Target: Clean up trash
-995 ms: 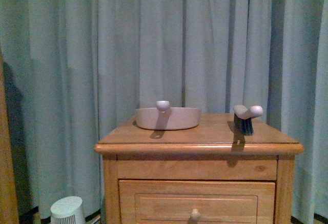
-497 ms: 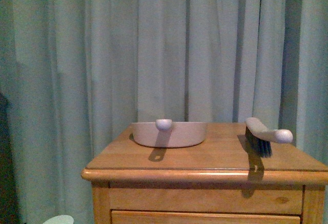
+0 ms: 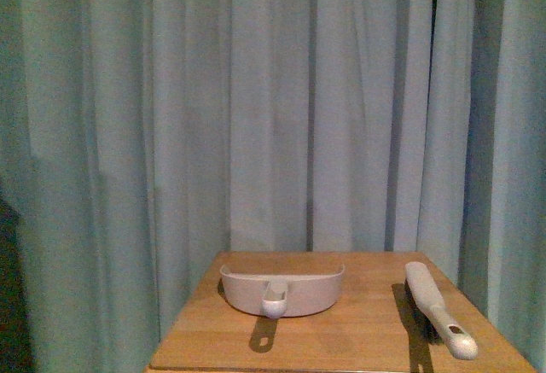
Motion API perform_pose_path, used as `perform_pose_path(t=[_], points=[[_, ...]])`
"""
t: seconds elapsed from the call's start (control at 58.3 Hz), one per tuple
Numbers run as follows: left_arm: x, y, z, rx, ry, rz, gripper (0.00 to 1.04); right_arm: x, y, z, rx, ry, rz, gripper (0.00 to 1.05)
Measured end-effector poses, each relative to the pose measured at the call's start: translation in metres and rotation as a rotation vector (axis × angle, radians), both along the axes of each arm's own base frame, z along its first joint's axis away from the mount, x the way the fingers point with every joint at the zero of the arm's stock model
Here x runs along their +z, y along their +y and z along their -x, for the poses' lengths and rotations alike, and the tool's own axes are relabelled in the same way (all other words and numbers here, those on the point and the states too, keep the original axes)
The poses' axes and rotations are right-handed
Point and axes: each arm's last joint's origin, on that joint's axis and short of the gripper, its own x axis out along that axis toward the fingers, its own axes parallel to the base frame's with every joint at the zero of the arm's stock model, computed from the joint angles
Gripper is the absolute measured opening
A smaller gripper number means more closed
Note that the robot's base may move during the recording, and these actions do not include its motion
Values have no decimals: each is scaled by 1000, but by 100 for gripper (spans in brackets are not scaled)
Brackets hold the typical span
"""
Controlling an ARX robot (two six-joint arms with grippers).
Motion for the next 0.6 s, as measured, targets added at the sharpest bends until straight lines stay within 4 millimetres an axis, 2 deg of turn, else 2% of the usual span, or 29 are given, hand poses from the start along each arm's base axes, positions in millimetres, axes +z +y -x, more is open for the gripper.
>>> perform_pose_path(t=[0.103, 0.223, 0.412, 0.549, 0.6], points=[[1, -2, -7, -116, 324, 179, 97, 0, 0, 0, 2, 0, 0, 97], [26, -2, -39, -86, 397, 152, 97, 0, 0, 0, 1, 0, 0, 97], [87, -14, -120, -60, 484, -38, 97, 0, 0, 0, 1, 0, 0, 97], [129, -46, -175, -110, 483, -207, 97, 0, 0, 0, 1, 0, 0, 97], [147, -66, -201, -137, 471, -259, 97, 0, 0, 0, 1, 0, 0, 97]])
